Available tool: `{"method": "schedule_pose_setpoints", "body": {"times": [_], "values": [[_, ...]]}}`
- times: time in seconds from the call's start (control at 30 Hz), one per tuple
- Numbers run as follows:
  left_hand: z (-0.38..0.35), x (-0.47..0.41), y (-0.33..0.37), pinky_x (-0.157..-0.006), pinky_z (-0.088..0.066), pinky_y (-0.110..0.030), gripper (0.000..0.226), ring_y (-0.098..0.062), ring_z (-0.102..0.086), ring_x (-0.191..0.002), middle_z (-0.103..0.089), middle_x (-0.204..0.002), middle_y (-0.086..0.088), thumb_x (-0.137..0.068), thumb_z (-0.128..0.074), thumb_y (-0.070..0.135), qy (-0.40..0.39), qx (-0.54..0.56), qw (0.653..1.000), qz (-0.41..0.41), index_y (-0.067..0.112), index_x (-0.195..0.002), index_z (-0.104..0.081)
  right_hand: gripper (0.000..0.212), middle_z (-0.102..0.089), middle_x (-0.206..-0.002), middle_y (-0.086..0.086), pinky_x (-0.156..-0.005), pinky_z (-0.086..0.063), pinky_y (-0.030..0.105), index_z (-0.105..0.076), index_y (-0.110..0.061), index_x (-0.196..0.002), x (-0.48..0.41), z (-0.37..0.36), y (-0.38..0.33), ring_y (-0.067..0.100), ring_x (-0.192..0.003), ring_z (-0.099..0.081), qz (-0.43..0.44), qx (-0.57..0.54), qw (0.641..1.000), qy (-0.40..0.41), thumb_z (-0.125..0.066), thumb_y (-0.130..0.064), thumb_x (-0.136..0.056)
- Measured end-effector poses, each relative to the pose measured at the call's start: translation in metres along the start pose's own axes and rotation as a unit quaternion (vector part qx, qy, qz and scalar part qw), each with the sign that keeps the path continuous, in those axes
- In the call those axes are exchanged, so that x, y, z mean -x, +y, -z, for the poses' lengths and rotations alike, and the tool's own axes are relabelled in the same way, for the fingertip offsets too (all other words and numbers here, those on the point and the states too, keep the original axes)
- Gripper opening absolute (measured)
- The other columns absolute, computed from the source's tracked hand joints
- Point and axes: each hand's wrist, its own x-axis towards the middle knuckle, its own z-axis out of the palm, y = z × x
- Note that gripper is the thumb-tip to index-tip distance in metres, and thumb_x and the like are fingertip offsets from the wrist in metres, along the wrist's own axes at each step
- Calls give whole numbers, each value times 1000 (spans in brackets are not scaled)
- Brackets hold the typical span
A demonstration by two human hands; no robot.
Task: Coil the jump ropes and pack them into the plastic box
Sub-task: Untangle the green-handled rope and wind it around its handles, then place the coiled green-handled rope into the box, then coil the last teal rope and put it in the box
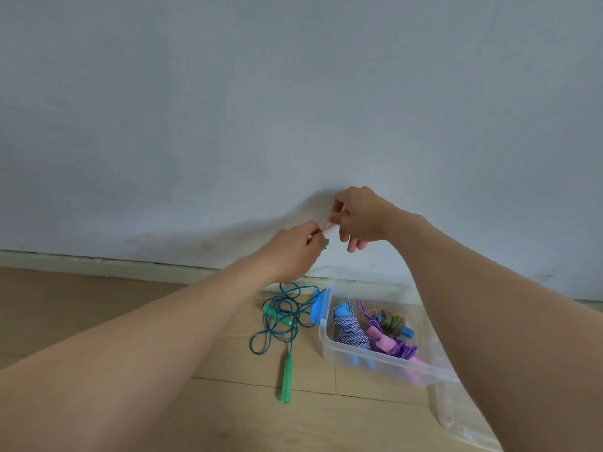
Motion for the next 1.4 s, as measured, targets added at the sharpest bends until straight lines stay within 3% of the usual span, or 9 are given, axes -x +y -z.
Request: {"method": "schedule_pose_setpoints", "body": {"times": [0.2,0.4,0.5,0.6,0.77,0.93,1.2,1.33,1.4], "values": [[-39,-13,6,-82,-51,-42,39,-22,-55,-90,-59,-105,-9,-98,-49,23,-110,90,988,54,11,-135,-42,40,-70,-117,27,-90,-63,54,-62,-3,-123,15,-9,20,44,-89,-78,-128,-208,955,-167,-64,-36,-101],[-42,-16,-3,-105,-55,-41,61,-20,-67,-113,-55,-137,-3,-92,-76,43,-182,51,978,91,21,-142,-49,33,-65,-119,28,-92,-62,54,-53,2,-131,24,-15,50,44,-94,-77,-171,-92,958,-209,-56,-22,-109],[-37,-20,-20,-92,-53,-32,35,-24,-63,-111,-57,-135,-4,-103,-53,17,-193,-188,961,60,20,-138,-58,63,-72,-121,15,-85,-61,37,-58,-10,-140,32,-21,55,24,-94,-77,-154,189,933,-263,-52,-60,-103],[-41,-20,-40,-67,-44,-33,19,-22,-48,-77,-53,-92,-4,-96,-46,2,-206,-328,918,78,16,-91,-57,87,-65,-140,12,-103,-49,41,-47,-12,-154,36,-26,44,30,-125,-65,-175,289,901,-271,-29,-77,-100],[-65,-21,-66,-52,-27,-28,15,-16,-35,-62,-42,-75,-4,-96,-45,2,-225,-343,906,106,11,-84,-42,48,-79,-104,9,-99,-58,46,-64,-8,-112,2,-42,29,27,-95,-77,-124,149,961,-195,-39,-48,-108],[-90,-27,-75,-56,-28,-29,23,-17,-31,-60,-38,-69,-3,-92,-48,8,-247,-295,915,125,12,-71,-39,35,-79,-91,6,-90,-62,45,-67,-9,-112,-21,-56,30,23,-81,-80,-85,100,971,-200,-49,-37,-102],[-59,-35,-65,-65,-52,-27,30,-29,-76,-82,-80,-90,-10,-104,-48,15,-115,-113,976,149,-1,-94,-71,32,-81,-98,4,-94,-62,47,-62,-6,-124,-22,-54,41,22,-89,-80,-100,131,961,-224,-46,-19,-99],[-20,-36,-55,-54,-54,-30,29,-23,-67,-49,-68,-60,-2,-96,-55,22,83,17,991,102,5,-82,-73,33,-81,-93,4,-94,-63,46,-71,-6,-110,-22,-52,29,21,-90,-80,-79,121,965,-217,-72,-33,-90],[2,-30,-40,-51,-44,-28,24,-18,-50,-46,-52,-54,3,-92,-63,28,123,86,986,69,15,-77,-76,72,-79,-103,3,-96,-61,43,-62,-19,-128,-20,-51,18,21,-96,-78,-77,89,969,-217,-87,-54,-71]]}}
